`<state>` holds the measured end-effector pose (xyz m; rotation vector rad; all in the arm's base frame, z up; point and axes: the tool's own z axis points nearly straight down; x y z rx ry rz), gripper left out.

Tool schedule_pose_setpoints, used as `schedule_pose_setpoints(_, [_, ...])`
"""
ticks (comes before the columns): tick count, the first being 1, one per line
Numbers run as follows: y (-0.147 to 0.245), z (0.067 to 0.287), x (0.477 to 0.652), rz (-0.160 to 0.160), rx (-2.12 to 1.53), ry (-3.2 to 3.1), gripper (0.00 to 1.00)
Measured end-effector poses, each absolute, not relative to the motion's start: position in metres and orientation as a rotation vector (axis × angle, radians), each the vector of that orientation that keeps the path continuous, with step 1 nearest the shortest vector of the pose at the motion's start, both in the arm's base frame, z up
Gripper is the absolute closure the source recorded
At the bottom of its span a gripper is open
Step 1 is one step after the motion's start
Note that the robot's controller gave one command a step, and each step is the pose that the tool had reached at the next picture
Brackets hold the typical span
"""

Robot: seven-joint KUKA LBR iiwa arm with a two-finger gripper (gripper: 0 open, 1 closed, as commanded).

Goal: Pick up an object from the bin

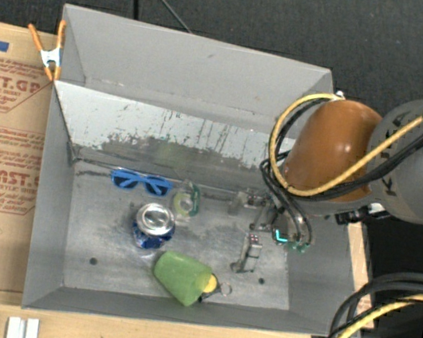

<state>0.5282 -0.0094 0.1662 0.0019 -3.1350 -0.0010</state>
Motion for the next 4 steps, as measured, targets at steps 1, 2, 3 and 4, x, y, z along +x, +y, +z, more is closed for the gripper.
schedule_pose_setpoints(1, [0.035,0.133,0.483,-0.003,0.176,-3.131,0.0])
schedule_pose_setpoints(2, [0.039,0.069,0.485,-0.001,0.232,-3.146,0.0])
schedule_pose_setpoints(3, [0.038,0.069,0.482,0.0,0.233,-3.132,1.0])
schedule_pose_setpoints(4, [0.026,0.246,0.504,0.001,0.231,-3.143,1.0])
